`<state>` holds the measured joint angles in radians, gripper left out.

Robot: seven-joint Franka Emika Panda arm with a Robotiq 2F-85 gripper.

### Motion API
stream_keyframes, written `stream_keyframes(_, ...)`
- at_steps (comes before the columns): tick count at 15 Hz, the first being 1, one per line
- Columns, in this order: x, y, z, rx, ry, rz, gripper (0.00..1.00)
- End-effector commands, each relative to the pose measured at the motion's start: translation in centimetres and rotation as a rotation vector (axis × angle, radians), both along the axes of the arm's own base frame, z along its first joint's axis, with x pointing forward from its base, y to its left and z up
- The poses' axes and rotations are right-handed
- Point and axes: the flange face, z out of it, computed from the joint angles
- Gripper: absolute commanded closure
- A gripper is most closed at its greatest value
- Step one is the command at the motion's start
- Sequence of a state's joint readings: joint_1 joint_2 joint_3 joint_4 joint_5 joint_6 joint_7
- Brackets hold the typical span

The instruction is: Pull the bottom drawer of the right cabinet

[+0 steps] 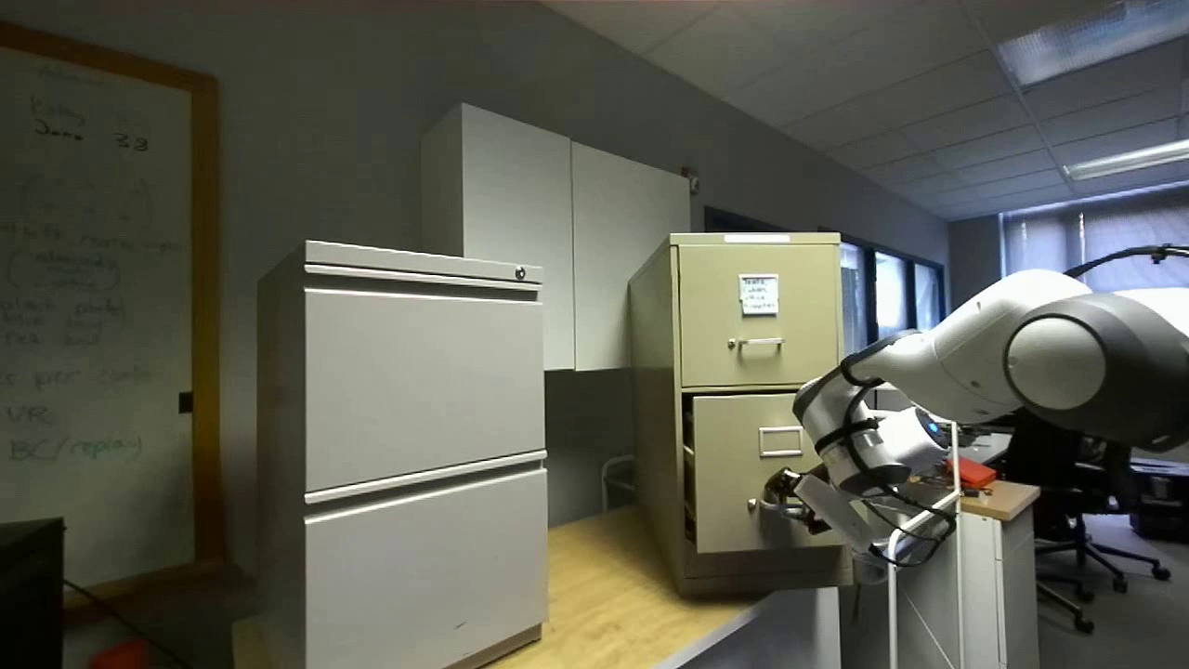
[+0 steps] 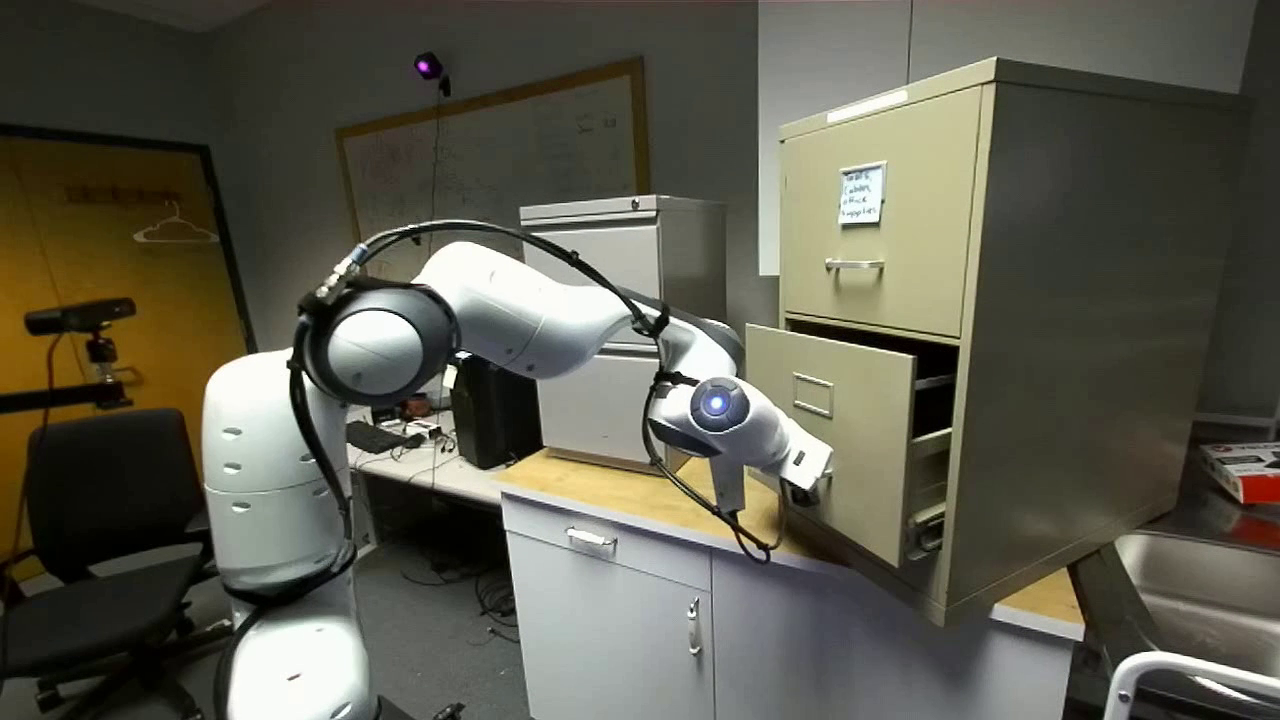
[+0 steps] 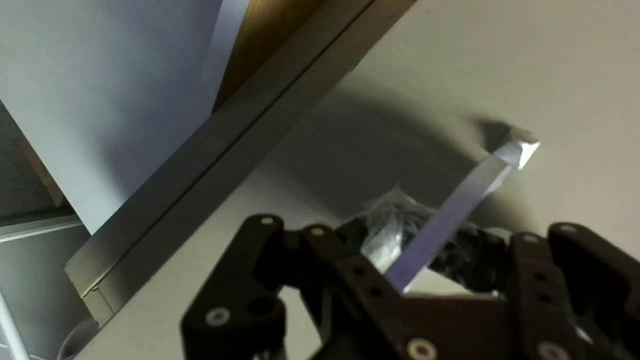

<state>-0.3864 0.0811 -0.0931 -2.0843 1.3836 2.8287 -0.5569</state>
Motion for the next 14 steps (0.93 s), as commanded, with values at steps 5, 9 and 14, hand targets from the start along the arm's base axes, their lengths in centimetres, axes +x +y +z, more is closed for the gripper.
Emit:
stream_keyframes(5,-8.0,5.8,-3.6,0.019,0.119,0.171,0.98)
stream_keyframes(9,-11.4,8.0,-4.1,0.034,0.119,0.224,0.98)
stream_keyframes(14,-15.8,10.5,-4.9,0.035,0.122,0.277,0.98)
